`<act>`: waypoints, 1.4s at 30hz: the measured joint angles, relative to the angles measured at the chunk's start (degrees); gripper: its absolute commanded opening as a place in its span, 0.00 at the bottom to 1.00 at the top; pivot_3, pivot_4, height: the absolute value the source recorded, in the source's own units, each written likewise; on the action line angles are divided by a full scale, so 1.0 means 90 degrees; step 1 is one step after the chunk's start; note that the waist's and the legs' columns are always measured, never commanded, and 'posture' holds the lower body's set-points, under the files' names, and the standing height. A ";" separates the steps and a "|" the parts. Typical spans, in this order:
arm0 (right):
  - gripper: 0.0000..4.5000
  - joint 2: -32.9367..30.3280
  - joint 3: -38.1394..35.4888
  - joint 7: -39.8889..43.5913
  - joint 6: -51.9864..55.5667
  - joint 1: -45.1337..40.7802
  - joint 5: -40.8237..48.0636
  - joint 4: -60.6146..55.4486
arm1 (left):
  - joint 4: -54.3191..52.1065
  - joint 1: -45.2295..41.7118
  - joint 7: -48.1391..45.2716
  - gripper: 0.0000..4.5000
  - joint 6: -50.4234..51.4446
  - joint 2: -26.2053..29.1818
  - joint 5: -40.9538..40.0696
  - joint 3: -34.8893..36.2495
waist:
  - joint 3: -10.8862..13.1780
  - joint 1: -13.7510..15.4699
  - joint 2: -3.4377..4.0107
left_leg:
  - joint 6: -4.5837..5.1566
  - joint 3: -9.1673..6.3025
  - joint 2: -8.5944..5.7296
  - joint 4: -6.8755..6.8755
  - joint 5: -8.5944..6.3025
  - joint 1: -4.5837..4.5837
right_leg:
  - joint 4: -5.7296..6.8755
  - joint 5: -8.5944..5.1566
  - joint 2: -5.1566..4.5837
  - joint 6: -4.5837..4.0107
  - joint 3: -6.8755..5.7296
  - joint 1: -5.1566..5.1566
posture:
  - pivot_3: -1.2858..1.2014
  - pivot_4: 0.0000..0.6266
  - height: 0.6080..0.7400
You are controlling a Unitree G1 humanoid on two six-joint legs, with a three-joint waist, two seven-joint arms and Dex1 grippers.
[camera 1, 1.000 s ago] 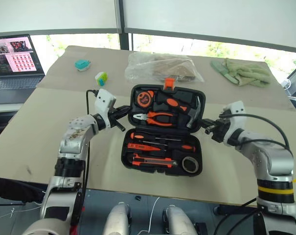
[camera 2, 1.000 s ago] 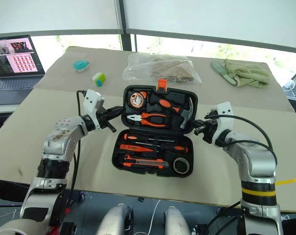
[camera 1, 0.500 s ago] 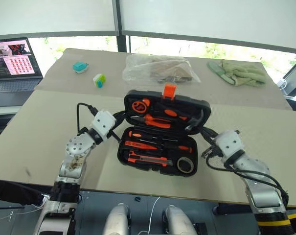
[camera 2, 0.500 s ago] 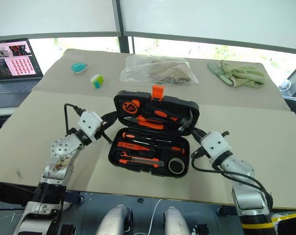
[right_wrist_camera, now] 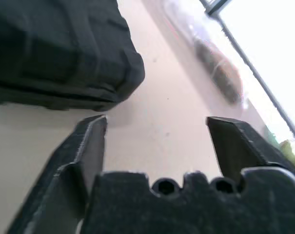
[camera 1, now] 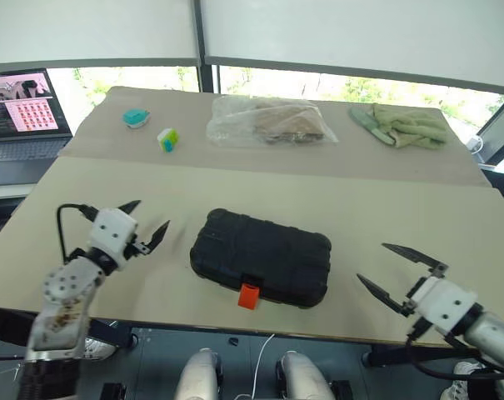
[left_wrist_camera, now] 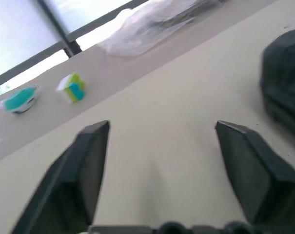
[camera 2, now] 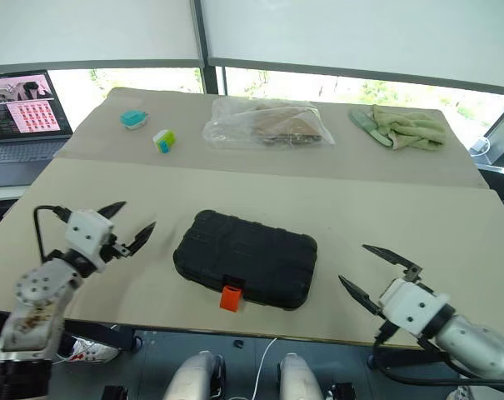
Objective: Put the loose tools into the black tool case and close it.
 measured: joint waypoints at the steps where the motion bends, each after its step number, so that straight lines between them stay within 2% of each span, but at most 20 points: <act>1: 0.71 -0.0199 -0.0049 0.0253 0.0497 0.0263 0.0500 -0.0238 | 0.0263 -0.0271 -0.0242 0.90 0.0190 0.0140 -0.0098 -0.0061 | 0.0000 0.0032 -0.0001 | -0.0003 0.0001 -0.0001 -0.0002 -0.0001 0.0001 | -0.0002 -0.0013 -0.0001 -0.0022 0.0000 0.0001 | 0.52 0.24 1.00; 2: 0.66 -0.0404 -0.0046 0.0518 0.0982 0.0442 0.0987 -0.0447 | 0.0680 -0.0686 -0.0510 0.90 0.0354 0.0256 -0.0112 -0.0216 | 0.0000 0.0070 -0.0004 | -0.0002 0.0001 -0.0005 -0.0002 -0.0001 0.0000 | -0.0003 -0.0017 0.0000 -0.0032 -0.0001 0.0000 | 0.52 0.24 1.00; 5: 0.43 -0.0648 0.0107 0.0955 0.1797 0.0358 0.1754 -0.0852 | 0.1771 -0.1801 -0.1140 0.74 0.0451 0.0341 -0.0039 -0.0779 | -0.0016 0.0091 -0.0040 | 0.0003 0.0001 -0.0008 -0.0002 0.0003 -0.0001 | -0.0009 -0.0009 0.0004 -0.0034 -0.0001 0.0001 | 0.52 0.24 1.00; 7: 0.30 -0.0746 0.0406 0.1082 0.2141 0.0100 0.1919 -0.0967 | 0.2580 -0.2567 -0.1526 0.59 0.0258 0.0294 0.0147 -0.1210 | -0.0022 0.0090 -0.0062 | 0.0004 0.0000 -0.0007 -0.0002 0.0004 -0.0008 | -0.0013 0.0009 0.0009 -0.0003 -0.0001 -0.0002 | 0.52 0.24 1.00; 10: 0.04 -0.0815 0.0963 0.1285 0.2529 -0.0267 0.1942 -0.1031 | 0.3714 -0.3501 -0.2167 0.33 -0.0539 0.0144 0.0530 -0.1852 | -0.0022 0.0087 -0.0064 | 0.0006 0.0001 -0.0009 -0.0005 0.0002 -0.0027 | -0.0027 0.0013 0.0012 0.0006 0.0001 -0.0012 | 0.52 0.24 1.00; 11: 0.00 -0.0817 0.1192 0.1353 0.2663 -0.0417 0.1930 -0.1024 | 0.4167 -0.3840 -0.2330 0.29 -0.0891 0.0026 0.0707 -0.2072 | -0.0022 0.0087 -0.0065 | 0.0009 -0.0001 -0.0008 -0.0005 0.0000 -0.0032 | -0.0032 0.0012 0.0015 0.0007 0.0000 -0.0013 | 0.52 0.24 1.00; 14: 0.00 -0.0778 0.1847 0.1470 0.2894 -0.1095 0.1709 -0.0873 | 0.5346 -0.4779 -0.2542 0.01 -0.1571 -0.0376 0.1167 -0.2555 | -0.0021 0.0098 -0.0068 | 0.0010 -0.0009 -0.0009 -0.0002 0.0000 -0.0062 | -0.0055 0.0021 0.0021 0.0016 -0.0005 -0.0023 | 0.52 0.24 1.00; 17: 0.00 -0.0726 0.2189 0.1518 0.3092 -0.1472 0.1575 -0.0711 | 0.6103 -0.5350 -0.2686 0.00 -0.2076 -0.0601 0.1437 -0.2782 | -0.0021 0.0083 -0.0069 | 0.0016 -0.0009 -0.0011 -0.0002 -0.0005 -0.0067 | -0.0063 0.0021 0.0020 0.0020 -0.0004 -0.0023 | 0.52 0.24 1.00; 22: 0.00 -0.0410 0.2818 0.1449 0.3486 -0.2209 0.1158 -0.0173 | 0.6519 -0.5556 -0.3407 0.00 -0.2549 -0.0859 0.1621 -0.3053 | -0.0020 0.0078 -0.0070 | 0.0015 -0.0009 -0.0009 0.0000 -0.0006 -0.0073 | -0.0059 0.0022 0.0022 0.0020 -0.0006 -0.0028 | 0.52 0.24 1.00; 27: 0.00 -0.0168 0.2754 0.1050 0.3486 -0.2812 0.0621 0.0694 | 0.5752 -0.5211 -0.4826 0.00 -0.2338 -0.0468 0.1337 -0.3102 | -0.0020 0.0024 -0.0068 | 0.0016 -0.0007 -0.0009 0.0004 -0.0006 -0.0078 | -0.0057 0.0024 0.0018 0.0023 -0.0004 -0.0033 | 0.52 0.24 1.00; 33: 0.00 -0.0250 0.2263 0.1096 0.3497 -0.3094 0.0607 0.1103 | 0.4869 -0.4827 -0.5080 0.00 -0.1859 -0.0302 0.1150 -0.3039 | -0.0019 0.0087 -0.0066 | 0.0016 -0.0010 -0.0009 0.0004 -0.0006 -0.0081 | -0.0057 0.0024 0.0018 0.0024 -0.0007 -0.0033 | 0.52 0.24 1.00; 35: 0.00 -0.0330 0.2150 0.1238 0.3497 -0.3030 0.0657 0.1078 | 0.4668 -0.4903 -0.5032 0.00 -0.1277 -0.0311 0.0892 -0.2874 | -0.0019 0.0100 -0.0066 | 0.0017 -0.0013 -0.0009 0.0008 -0.0006 -0.0084 | -0.0055 0.0024 0.0018 0.0025 -0.0010 -0.0033 | 0.52 0.24 1.00; 37: 0.00 -0.0493 0.1934 0.1499 0.3535 -0.2766 0.0859 0.0870 | 0.4077 -0.5166 -0.5077 0.00 0.0052 -0.0353 0.0259 -0.2570 | -0.0017 0.0119 -0.0064 | 0.0017 -0.0033 -0.0009 0.0021 -0.0006 -0.0107 | -0.0054 0.0023 0.0017 0.0027 -0.0028 -0.0039 | 0.52 0.24 1.00; 39: 0.00 -0.0660 0.1724 0.1788 0.3664 -0.2533 0.1143 0.0534 | 0.2902 -0.5335 -0.5319 0.00 0.1229 -0.0303 -0.0325 -0.2499 | -0.0020 0.0102 -0.0058 | 0.0022 -0.0038 -0.0010 0.0028 -0.0009 -0.0111 | -0.0058 0.0022 0.0015 0.0032 -0.0030 -0.0033 | 0.52 0.24 1.00; 42: 0.00 -0.0755 0.1685 0.1956 0.3796 -0.2425 0.1262 0.0184 | 0.1901 -0.5129 -0.5506 0.00 0.1528 -0.0350 -0.0450 -0.2867 | -0.0036 0.0080 -0.0031 | 0.0023 -0.0038 -0.0011 0.0026 -0.0010 -0.0088 | -0.0057 0.0021 0.0016 0.0033 -0.0028 -0.0015 | 0.52 0.24 1.00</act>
